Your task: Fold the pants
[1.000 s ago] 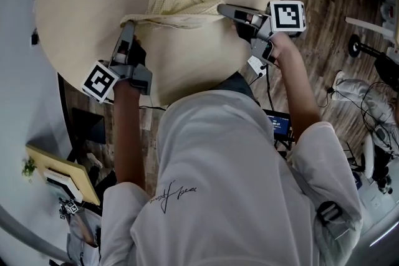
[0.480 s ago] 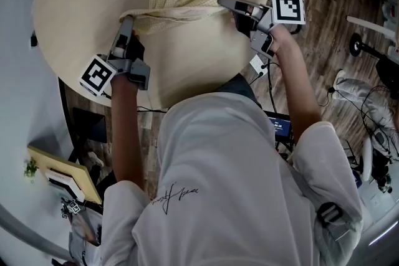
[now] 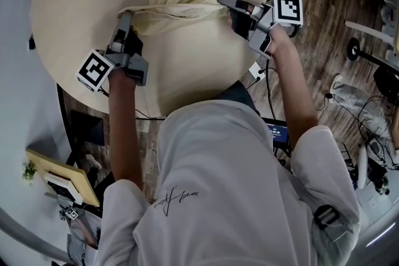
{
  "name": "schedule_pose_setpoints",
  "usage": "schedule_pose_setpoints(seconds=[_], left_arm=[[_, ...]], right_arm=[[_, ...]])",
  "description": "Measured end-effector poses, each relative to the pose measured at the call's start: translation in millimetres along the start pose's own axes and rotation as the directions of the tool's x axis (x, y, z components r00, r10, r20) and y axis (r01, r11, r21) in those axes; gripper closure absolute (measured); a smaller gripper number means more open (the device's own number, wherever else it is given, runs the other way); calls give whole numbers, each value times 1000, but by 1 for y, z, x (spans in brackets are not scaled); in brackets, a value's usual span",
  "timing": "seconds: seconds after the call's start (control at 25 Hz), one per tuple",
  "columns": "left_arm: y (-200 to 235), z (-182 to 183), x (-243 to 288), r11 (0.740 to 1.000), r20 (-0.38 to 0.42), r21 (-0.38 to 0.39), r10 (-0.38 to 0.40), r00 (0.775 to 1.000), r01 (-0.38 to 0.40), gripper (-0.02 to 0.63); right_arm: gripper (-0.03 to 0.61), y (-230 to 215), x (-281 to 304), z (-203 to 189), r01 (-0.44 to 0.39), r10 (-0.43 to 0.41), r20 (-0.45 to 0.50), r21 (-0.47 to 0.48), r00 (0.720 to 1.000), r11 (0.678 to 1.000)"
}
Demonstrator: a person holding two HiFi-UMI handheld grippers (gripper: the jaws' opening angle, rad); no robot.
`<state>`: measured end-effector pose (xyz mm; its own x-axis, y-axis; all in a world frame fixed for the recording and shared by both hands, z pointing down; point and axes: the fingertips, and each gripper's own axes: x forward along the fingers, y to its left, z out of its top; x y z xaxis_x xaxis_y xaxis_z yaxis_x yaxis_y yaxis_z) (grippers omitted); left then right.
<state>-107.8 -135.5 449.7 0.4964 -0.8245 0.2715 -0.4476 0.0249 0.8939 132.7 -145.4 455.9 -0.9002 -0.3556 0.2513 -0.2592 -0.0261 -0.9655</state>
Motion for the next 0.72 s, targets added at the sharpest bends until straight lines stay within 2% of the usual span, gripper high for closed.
schedule_pose_setpoints(seconds=[0.16, 0.48, 0.72], left_arm=[[-5, 22, 31, 999, 17, -45, -20, 1000, 21, 546], [-51, 43, 40, 993, 69, -15, -116, 991, 118, 546], [-45, 55, 75, 992, 70, -32, -120, 990, 122, 546]], right_arm=[[531, 5, 12, 35, -106, 97, 69, 143, 993, 984], [531, 43, -2, 56, -285, 267, 121, 165, 956, 944], [531, 26, 3, 86, -308, 263, 203, 234, 943, 922]])
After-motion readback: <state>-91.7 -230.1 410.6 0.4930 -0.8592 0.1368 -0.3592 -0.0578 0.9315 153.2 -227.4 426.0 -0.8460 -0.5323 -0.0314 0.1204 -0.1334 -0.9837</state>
